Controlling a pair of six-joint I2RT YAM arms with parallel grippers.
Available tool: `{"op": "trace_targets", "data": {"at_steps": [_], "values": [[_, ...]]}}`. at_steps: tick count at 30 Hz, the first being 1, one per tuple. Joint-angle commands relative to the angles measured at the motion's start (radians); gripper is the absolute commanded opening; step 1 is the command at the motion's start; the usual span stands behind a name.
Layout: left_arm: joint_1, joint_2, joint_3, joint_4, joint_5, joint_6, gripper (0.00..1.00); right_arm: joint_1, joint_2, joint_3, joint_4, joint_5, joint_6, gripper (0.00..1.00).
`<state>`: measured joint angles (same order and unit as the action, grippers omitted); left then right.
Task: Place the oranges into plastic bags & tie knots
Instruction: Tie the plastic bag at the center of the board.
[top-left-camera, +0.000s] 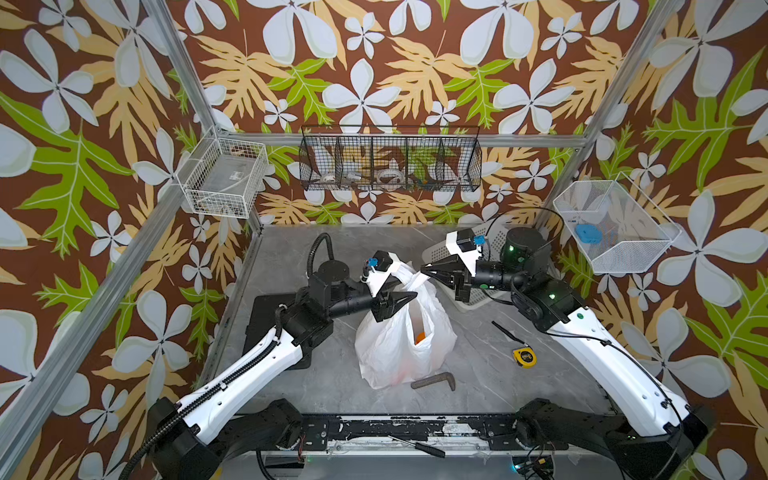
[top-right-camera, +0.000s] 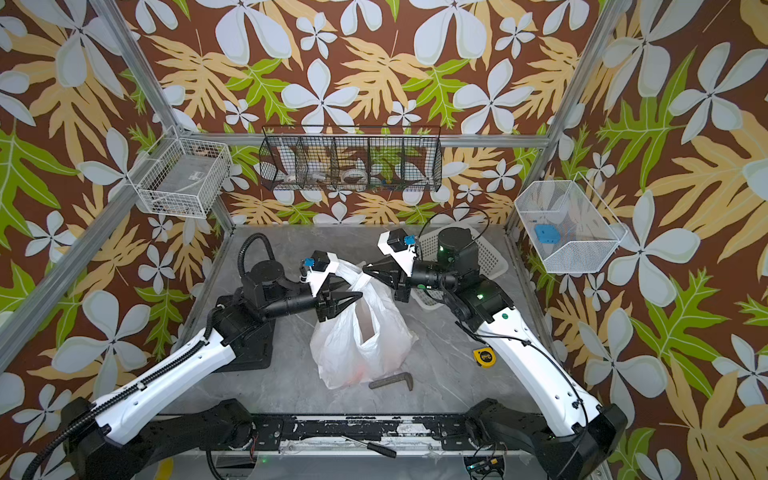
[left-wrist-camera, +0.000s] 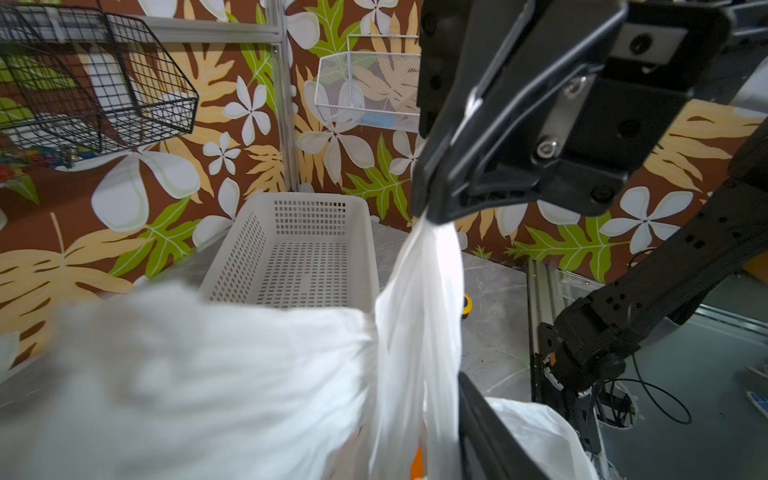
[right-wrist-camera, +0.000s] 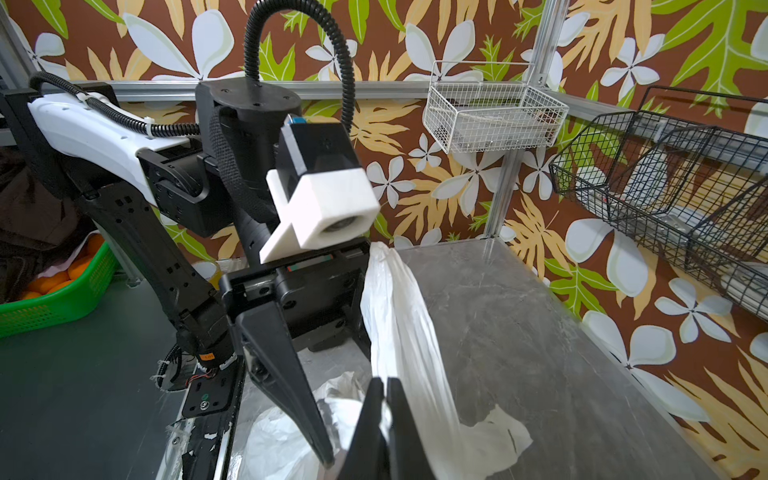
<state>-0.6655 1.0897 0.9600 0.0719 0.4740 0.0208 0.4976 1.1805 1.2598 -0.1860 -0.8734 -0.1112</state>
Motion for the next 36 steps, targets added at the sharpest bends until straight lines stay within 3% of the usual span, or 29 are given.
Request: {"op": "trace_targets", "data": {"at_steps": [1, 8, 13, 18, 21, 25, 36], "values": [[0.004, -0.017, -0.016, 0.070, -0.073, 0.014, 0.63, 0.000, 0.001, -0.008, 0.021, -0.028, -0.002, 0.00], [0.010, -0.021, -0.031, 0.138, -0.091, 0.012, 0.99, 0.000, 0.010, -0.007, 0.028, -0.048, -0.002, 0.00], [0.026, -0.012, -0.026, 0.162, -0.051, 0.005, 1.00, 0.000, 0.014, -0.004, 0.030, -0.058, 0.000, 0.00], [0.026, 0.020, -0.007, 0.171, 0.077, -0.002, 1.00, 0.000, 0.011, -0.001, 0.028, -0.058, -0.002, 0.00], [0.026, 0.043, 0.003, 0.168, 0.129, -0.009, 0.96, -0.001, 0.010, 0.004, 0.029, -0.059, -0.006, 0.00], [0.026, 0.046, 0.010, 0.166, 0.171, -0.013, 0.81, -0.001, 0.015, 0.018, 0.026, -0.076, -0.019, 0.00], [0.026, 0.030, -0.010, 0.154, 0.158, -0.002, 0.55, 0.000, 0.053, 0.071, 0.029, -0.101, -0.044, 0.00]]}}
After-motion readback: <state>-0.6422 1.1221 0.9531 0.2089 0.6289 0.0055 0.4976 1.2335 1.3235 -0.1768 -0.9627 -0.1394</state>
